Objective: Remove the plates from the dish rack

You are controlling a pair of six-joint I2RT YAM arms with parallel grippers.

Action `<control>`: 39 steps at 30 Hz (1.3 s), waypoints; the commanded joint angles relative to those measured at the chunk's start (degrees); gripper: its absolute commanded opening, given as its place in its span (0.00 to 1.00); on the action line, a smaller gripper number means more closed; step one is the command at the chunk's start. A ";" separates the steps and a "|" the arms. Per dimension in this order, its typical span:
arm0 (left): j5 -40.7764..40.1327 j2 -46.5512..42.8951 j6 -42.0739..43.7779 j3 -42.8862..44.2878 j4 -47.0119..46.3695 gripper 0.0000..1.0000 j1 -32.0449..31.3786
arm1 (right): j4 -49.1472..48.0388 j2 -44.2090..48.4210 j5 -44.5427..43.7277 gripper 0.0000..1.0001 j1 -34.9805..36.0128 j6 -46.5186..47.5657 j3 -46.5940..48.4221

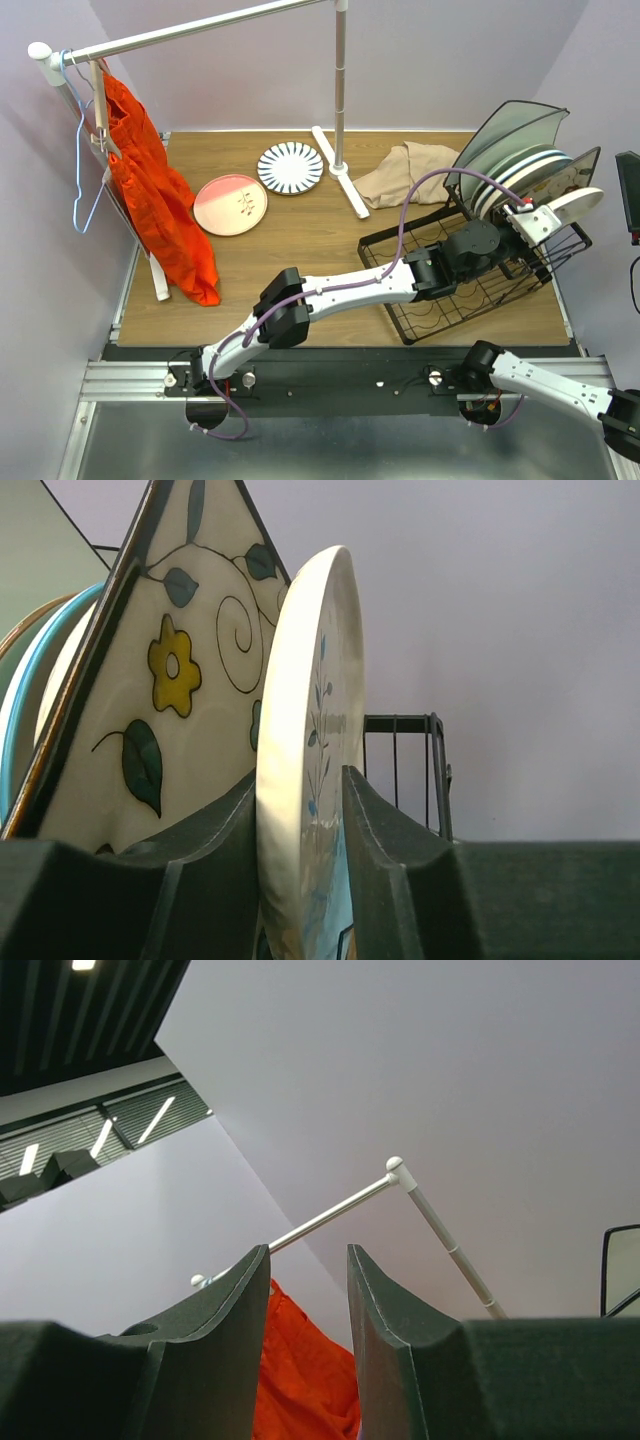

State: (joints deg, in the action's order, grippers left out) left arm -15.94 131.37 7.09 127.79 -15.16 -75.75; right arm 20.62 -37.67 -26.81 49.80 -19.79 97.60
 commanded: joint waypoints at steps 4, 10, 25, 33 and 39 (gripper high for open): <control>1.09 1.17 2.31 1.24 -1.71 0.26 0.42 | -0.32 0.67 -1.67 0.45 0.12 1.07 -0.13; 1.44 -0.06 2.05 0.62 -2.16 0.00 0.34 | -0.49 1.19 -2.28 0.45 0.12 1.25 -0.66; 2.23 -5.42 2.48 0.09 -7.16 0.00 -1.16 | -0.93 2.08 -3.60 0.45 0.12 2.21 -1.19; 1.97 -7.44 4.68 1.94 -8.74 0.00 -1.60 | -1.02 2.95 -4.30 0.45 0.21 2.56 -0.22; 1.71 -7.18 4.95 3.96 -11.03 0.00 -1.60 | -1.11 2.78 -4.92 0.45 0.21 2.65 -0.74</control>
State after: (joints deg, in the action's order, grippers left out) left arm -13.85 131.02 8.29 127.37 -15.73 -75.61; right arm 20.47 -35.62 -29.95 49.80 -18.11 96.90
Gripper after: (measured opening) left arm 0.245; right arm 0.447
